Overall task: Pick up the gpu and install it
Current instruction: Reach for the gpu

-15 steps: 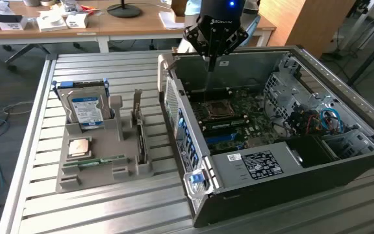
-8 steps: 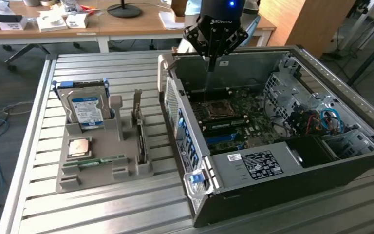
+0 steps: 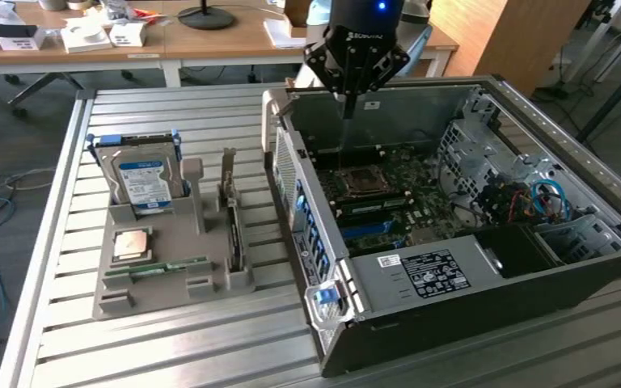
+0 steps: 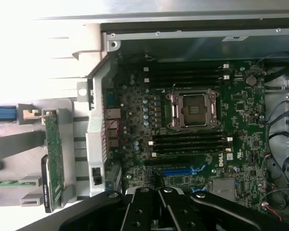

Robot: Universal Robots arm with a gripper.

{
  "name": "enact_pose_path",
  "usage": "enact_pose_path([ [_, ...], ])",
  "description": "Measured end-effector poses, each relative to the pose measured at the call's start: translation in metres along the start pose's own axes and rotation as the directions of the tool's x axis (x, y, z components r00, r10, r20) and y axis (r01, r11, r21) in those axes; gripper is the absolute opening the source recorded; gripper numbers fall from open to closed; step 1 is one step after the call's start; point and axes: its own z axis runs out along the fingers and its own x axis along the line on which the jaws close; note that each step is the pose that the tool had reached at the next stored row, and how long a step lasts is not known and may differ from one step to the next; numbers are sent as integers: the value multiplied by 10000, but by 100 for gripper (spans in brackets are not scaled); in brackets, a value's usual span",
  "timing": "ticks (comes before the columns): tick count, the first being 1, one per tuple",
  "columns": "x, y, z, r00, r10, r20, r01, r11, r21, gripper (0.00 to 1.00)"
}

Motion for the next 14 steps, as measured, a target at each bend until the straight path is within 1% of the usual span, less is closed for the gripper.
enact_pose_path([
  [14,359,-27,-4,10000,36,2,-36,10000,0,11],
])
